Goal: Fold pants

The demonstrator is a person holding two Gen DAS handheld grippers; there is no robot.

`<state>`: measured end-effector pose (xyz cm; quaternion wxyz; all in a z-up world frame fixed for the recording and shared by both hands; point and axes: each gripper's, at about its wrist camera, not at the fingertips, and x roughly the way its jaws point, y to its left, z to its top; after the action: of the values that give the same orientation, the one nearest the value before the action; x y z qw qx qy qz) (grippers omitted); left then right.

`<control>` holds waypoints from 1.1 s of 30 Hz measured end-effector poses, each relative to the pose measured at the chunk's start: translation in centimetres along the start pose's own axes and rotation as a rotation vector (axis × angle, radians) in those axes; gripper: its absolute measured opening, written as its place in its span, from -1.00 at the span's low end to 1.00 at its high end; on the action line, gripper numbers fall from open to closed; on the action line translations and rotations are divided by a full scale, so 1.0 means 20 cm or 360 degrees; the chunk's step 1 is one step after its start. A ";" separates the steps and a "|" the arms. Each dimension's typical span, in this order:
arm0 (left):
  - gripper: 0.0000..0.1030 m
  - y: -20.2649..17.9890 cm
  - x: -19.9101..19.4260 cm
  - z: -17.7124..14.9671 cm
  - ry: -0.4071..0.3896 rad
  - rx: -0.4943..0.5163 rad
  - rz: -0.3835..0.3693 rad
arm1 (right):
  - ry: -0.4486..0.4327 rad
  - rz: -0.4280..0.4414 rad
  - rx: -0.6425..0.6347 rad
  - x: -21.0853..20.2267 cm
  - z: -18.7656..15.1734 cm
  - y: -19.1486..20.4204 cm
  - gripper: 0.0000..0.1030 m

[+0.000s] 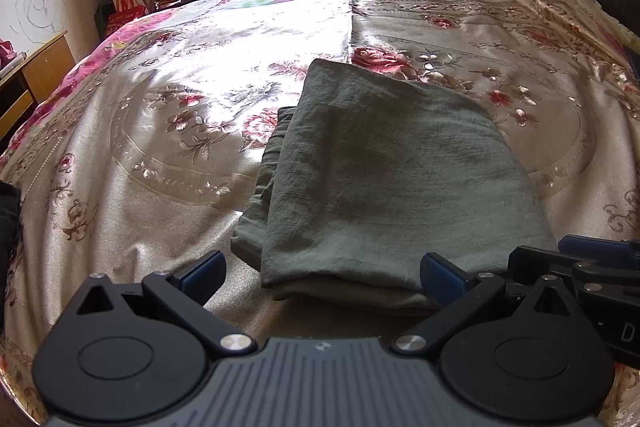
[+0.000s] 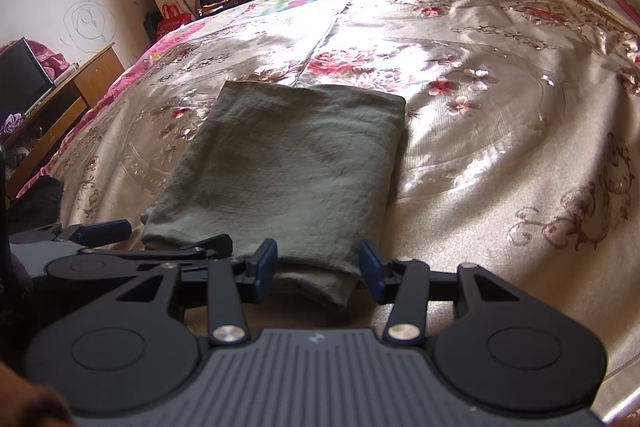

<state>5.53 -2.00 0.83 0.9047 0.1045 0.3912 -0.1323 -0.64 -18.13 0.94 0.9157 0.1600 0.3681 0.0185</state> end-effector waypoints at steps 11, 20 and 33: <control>1.00 0.00 0.00 0.00 0.0001 0.0004 0.0011 | 0.0004 0.0000 0.0002 0.00 0.00 0.00 -0.07; 1.00 0.00 0.01 -0.01 -0.0001 0.0007 0.0016 | 0.0007 -0.0004 0.0000 0.00 -0.01 0.00 -0.07; 1.00 -0.01 0.02 -0.01 0.0015 0.0012 0.0014 | 0.0016 -0.0002 0.0006 0.01 -0.02 0.00 -0.07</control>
<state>5.59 -2.09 0.42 0.9031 0.1102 0.3945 -0.1293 -0.70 -18.01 0.49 0.9136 0.1614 0.3728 0.0180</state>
